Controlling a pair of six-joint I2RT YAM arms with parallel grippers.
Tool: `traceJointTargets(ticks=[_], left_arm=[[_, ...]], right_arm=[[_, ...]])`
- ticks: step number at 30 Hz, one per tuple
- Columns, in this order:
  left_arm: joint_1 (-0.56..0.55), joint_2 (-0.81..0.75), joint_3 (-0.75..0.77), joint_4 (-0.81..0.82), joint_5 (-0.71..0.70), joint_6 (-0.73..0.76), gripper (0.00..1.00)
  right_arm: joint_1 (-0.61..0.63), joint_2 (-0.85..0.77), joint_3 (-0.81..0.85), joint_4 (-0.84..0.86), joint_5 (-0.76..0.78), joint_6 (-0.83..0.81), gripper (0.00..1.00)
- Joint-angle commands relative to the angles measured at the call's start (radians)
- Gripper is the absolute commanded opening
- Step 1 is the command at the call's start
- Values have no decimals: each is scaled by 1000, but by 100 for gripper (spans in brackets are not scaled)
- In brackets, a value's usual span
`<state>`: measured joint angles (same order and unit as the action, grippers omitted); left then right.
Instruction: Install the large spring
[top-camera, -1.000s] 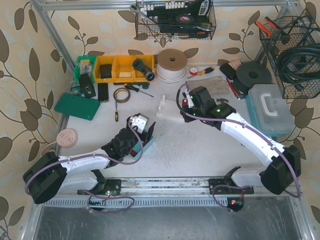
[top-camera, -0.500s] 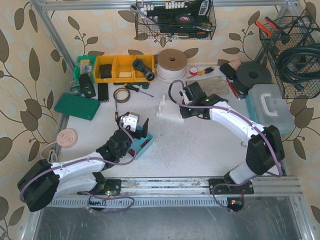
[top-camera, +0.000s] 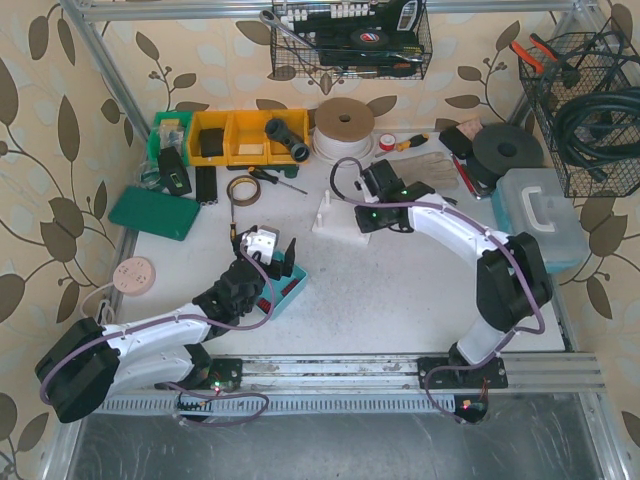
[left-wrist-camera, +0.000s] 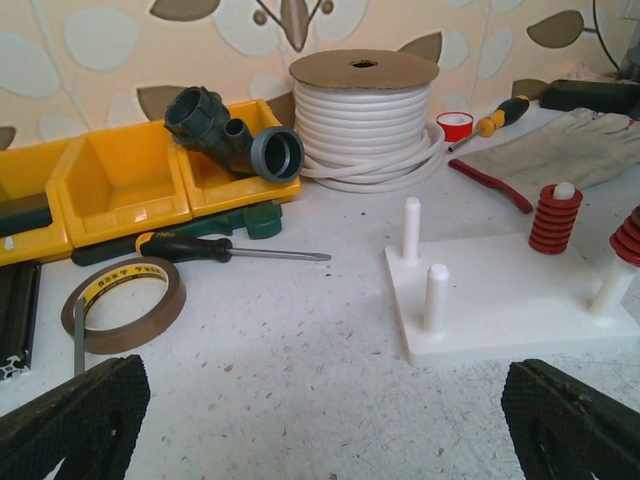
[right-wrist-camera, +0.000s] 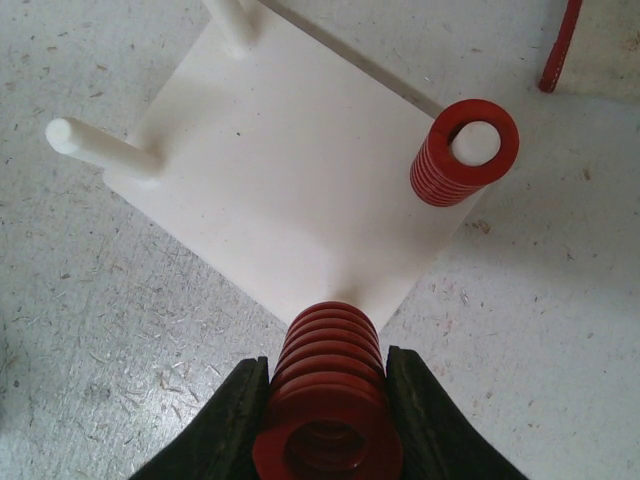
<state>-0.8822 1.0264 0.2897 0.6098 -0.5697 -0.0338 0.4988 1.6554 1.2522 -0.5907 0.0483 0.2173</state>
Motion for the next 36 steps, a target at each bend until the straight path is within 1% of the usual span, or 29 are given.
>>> traceJointTargets(ticks=[1, 13, 17, 20, 21, 29, 34, 36], left_arm=[[8, -10, 25, 22, -25, -14, 98], [8, -12, 22, 22, -29, -12, 97], [9, -11, 25, 16, -24, -9, 96], [8, -14, 25, 13, -24, -7, 96], [8, -15, 24, 12, -25, -6, 96], [8, -28, 32, -17, -37, -6, 95], [9, -27, 76, -111, -69, -41, 95], [8, -23, 97, -153, -84, -58, 95]], right_arm=[[-2, 32, 46, 14, 2, -14, 0], [-2, 135, 96, -12, -1, -18, 0], [-1, 160, 99, -9, 1, -7, 17], [-2, 167, 105, -9, 6, 1, 26], [-2, 170, 109, -12, 9, 3, 28], [-2, 144, 142, -47, 6, 8, 37], [-2, 67, 131, -66, 8, 0, 51], [-2, 21, 120, -77, 5, 1, 54]])
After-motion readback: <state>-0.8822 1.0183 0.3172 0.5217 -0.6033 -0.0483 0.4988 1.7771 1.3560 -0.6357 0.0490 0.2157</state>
